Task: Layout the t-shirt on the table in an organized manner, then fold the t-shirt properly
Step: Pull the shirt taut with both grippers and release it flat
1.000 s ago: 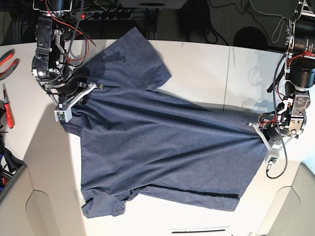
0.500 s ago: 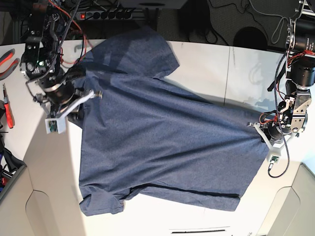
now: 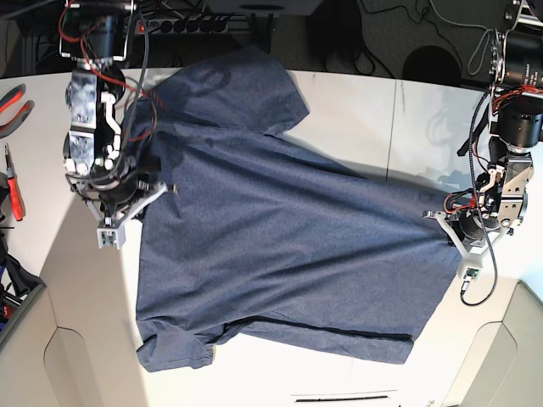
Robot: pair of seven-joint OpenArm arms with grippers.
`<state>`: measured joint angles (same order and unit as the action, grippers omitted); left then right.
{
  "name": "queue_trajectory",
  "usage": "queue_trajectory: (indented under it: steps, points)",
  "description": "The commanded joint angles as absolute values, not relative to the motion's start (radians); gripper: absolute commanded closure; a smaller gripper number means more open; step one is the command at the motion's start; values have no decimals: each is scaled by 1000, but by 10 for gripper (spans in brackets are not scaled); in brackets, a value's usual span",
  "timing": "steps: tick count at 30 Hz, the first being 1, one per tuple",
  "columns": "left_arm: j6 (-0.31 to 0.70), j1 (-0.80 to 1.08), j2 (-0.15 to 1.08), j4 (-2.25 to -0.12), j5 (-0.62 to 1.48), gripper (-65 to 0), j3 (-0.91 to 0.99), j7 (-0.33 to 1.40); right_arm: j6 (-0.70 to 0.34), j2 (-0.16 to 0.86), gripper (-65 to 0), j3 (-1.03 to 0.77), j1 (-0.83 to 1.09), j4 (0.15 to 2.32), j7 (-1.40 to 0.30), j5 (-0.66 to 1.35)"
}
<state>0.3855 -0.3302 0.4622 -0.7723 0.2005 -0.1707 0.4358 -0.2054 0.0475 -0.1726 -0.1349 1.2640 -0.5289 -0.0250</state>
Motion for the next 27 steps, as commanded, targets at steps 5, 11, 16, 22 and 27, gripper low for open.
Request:
queue_trajectory:
  steps: [5,11,16,22,27]
  points:
    - [412,-327,458,-767,198,0,-175,503,-165,53,0,-175,-162,1217,-513,-83]
    - [412,-326,458,-767,198,0,-175,503,-152,72,0,-177,-113,1216,-521,-116]
    - [412,-326,458,-767,198,0,-175,506,-62,113,0,-178,-67,1216,-521,-117]
    - [412,-327,458,-767,198,0,-175,506,-28,136,0,-221,-49,1216,-523,-154]
    - [412,-327,458,-767,198,0,-175,506,-28,136,0,-307,-49,1216,-524,-148]
